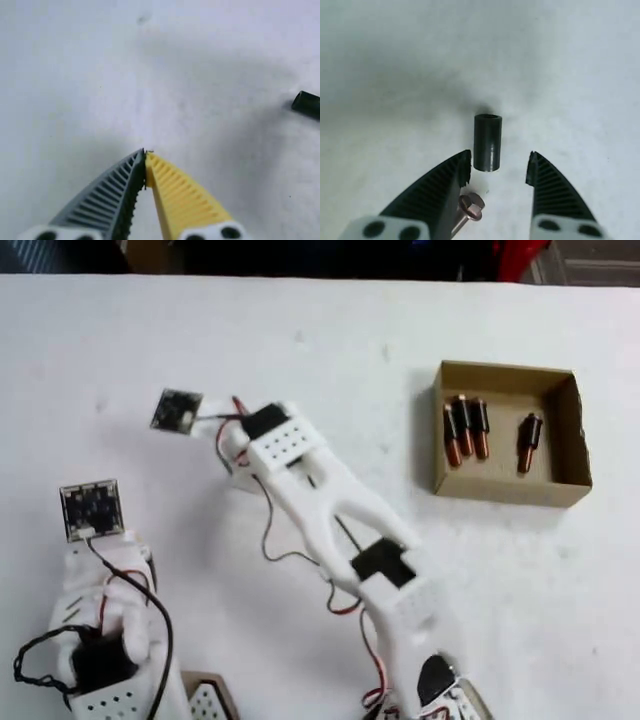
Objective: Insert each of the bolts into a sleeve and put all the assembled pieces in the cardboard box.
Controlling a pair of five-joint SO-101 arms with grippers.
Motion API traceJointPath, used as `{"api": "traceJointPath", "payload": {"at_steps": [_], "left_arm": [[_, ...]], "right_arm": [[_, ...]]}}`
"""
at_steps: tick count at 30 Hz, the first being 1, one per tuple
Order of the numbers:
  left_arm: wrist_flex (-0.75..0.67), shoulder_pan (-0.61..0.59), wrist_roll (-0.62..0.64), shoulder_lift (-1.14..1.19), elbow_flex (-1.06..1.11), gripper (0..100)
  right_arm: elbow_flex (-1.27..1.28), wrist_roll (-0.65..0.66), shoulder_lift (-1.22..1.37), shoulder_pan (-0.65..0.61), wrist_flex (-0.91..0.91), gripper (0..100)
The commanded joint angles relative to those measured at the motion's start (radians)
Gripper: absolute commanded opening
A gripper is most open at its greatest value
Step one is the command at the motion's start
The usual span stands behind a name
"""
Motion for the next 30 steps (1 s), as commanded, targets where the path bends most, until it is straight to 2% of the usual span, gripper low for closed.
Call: {"api": "traceJointPath", "payload": {"at_steps": [1, 7, 12, 17, 20, 30], "left_arm": [[-0.046, -0.007, -0.011, -0.01, -0.034, 2], [-0.075, -0.007, -0.011, -0.01, -0.011, 2], [-0.075, -0.004, -0.011, -0.01, -0.008, 2], [-0.106, -0.004, -0.011, -0.01, 0.009, 2], [-0.144, -0.004, -0.011, -0.01, 0.031, 2], [-0.144, -0.004, -0.011, -0.01, 0.032, 2]], "right_arm": [[-0.1, 0.011, 0.031, -0.013, 0.002, 15.8], [-0.242, 0.012, 0.16, -0.027, 0.008, 15.8], [-0.354, 0.077, 0.243, -0.025, 0.097, 15.8], [-0.448, 0.08, 0.294, -0.012, 0.148, 13.0], [-0.476, 0.081, 0.326, -0.004, 0.151, 12.7], [-0.482, 0.08, 0.331, 0.028, 0.231, 12.8]]}}
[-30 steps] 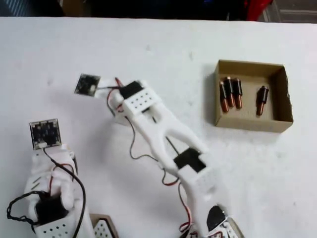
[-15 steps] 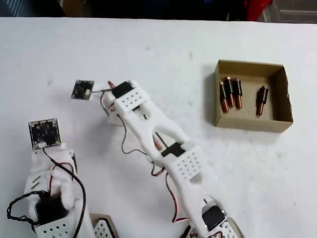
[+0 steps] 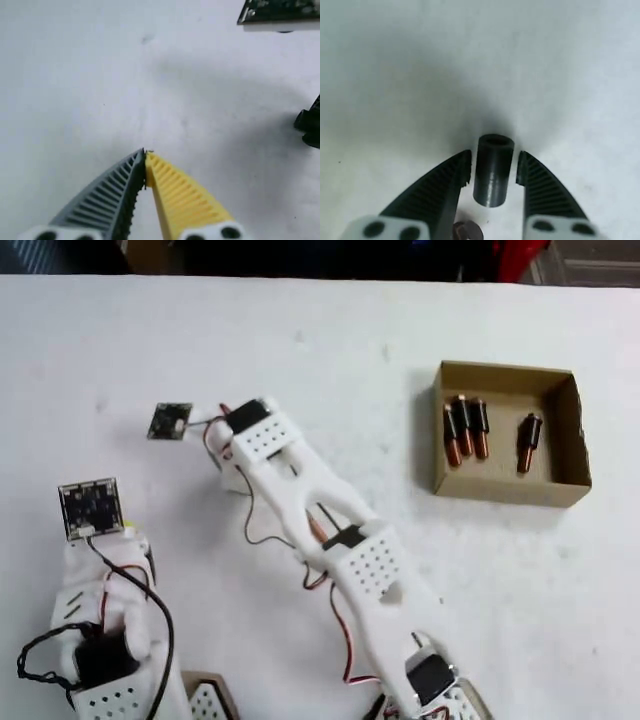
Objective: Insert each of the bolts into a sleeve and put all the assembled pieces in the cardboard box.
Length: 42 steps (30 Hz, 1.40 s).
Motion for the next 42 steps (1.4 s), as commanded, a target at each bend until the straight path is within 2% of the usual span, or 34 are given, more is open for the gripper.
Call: {"api": "traceJointPath", "payload": {"at_steps": [1, 12, 17, 21, 27, 36, 42], "left_arm": [[-0.032, -0.005, -0.011, -0.01, -0.008, 2], [-0.034, -0.004, -0.011, -0.01, -0.008, 2], [-0.034, -0.004, -0.011, -0.01, -0.006, 2], [-0.035, -0.004, -0.011, -0.01, 0.0, 2], [-0.035, -0.002, -0.011, -0.01, 0.0, 2], [-0.029, 0.044, -0.011, -0.01, 0.003, 2], [-0.028, 0.051, -0.011, -0.01, 0.003, 2]], "right_arm": [[-0.054, 0.014, -0.018, 0.035, 0.015, 12.8], [-0.055, 0.014, 0.038, 0.024, -0.022, 12.5], [-0.055, 0.014, 0.036, 0.024, -0.024, 0.9], [-0.069, 0.012, 0.019, 0.031, -0.019, 1.5], [-0.193, -0.135, -0.074, 0.065, 0.099, 1.7], [-0.417, -0.149, -0.203, 0.156, 0.349, 1.7], [-0.437, -0.15, -0.344, 0.246, 0.358, 1.7]]}}
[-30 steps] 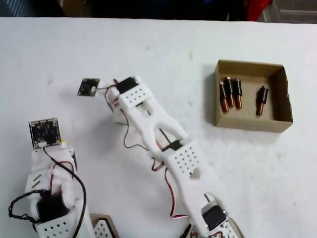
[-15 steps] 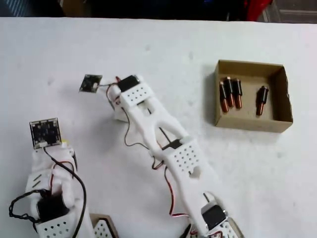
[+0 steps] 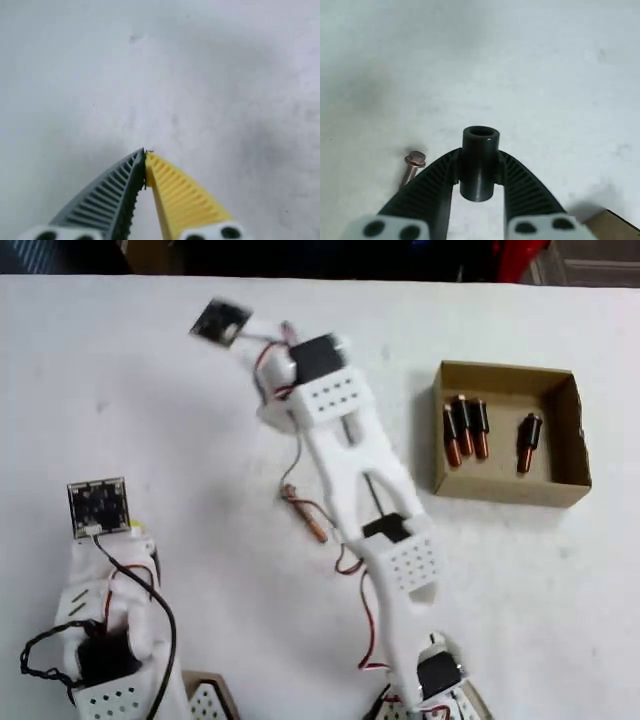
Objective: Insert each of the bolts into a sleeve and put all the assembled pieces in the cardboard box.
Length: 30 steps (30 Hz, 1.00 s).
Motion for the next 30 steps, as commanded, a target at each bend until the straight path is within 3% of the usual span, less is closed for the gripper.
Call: {"api": "traceJointPath", "payload": {"at_steps": [1, 4, 13, 21, 30], "left_arm": [[-0.028, 0.013, -0.011, -0.01, -0.006, 2], [-0.028, 0.013, -0.011, -0.01, -0.006, 2], [-0.028, 0.018, -0.009, -0.01, -0.006, 2], [-0.034, 0.108, -0.009, -0.01, 0.017, 2], [-0.032, 0.113, -0.009, -0.01, 0.02, 2]], "right_arm": [[-0.048, -0.02, -0.162, 0.048, 0.03, 1.7], [0.02, -0.075, -0.271, 0.064, 0.03, 1.7], [0.422, -0.083, -0.736, 0.064, 0.027, 1.7], [0.773, -0.083, -1.125, 0.064, 0.022, 1.7], [1.105, -0.083, -1.465, 0.064, -0.081, 1.7]]}}
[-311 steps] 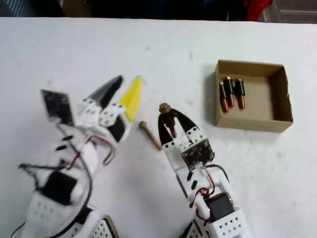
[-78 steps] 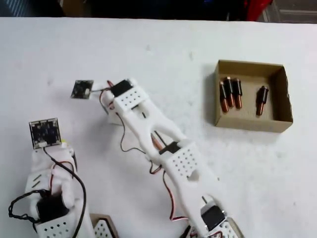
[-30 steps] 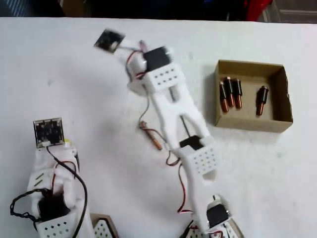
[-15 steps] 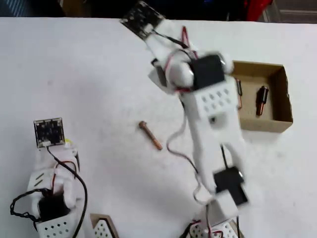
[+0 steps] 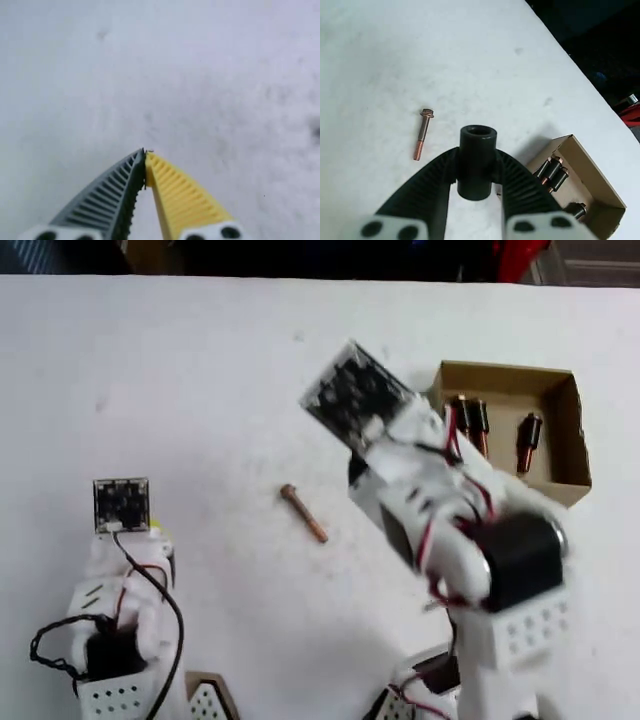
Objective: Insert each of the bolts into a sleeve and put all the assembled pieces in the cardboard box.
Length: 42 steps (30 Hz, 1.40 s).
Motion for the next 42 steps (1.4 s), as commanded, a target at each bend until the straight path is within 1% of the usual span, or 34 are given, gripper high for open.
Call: {"api": "traceJointPath", "payload": {"at_steps": [1, 21, 27, 29, 32, 35, 37, 42], "left_arm": [[-0.032, 0.013, -0.009, -0.01, -0.009, 2], [-0.032, 0.012, -0.009, -0.01, -0.006, 2], [-0.034, 0.013, -0.009, -0.01, 0.003, 2], [-0.035, 0.03, -0.009, -0.01, 0.006, 2], [-0.028, 0.094, -0.009, -0.01, 0.009, 2], [-0.034, 0.156, -0.008, -0.01, 0.044, 2], [-0.035, 0.194, -0.009, -0.01, 0.071, 2], [-0.041, 0.216, -0.005, -0.01, 0.078, 2]], "right_arm": [[0.109, -0.008, -0.136, 0.01, -0.061, 1.7], [1.022, -0.008, -0.805, 0.025, -0.447, 1.9], [1.149, -0.008, -0.935, 0.151, -0.507, 1.7], [1.18, -0.009, -0.969, 0.157, -0.507, 1.7], [1.221, -0.025, -1.003, 0.154, -0.513, 1.7], [1.264, -0.124, -1.038, 0.16, -0.549, 1.8], [1.297, -0.155, -1.063, 0.16, -0.568, 2.0], [1.364, -0.164, -1.119, 0.16, -0.584, 1.7]]}}
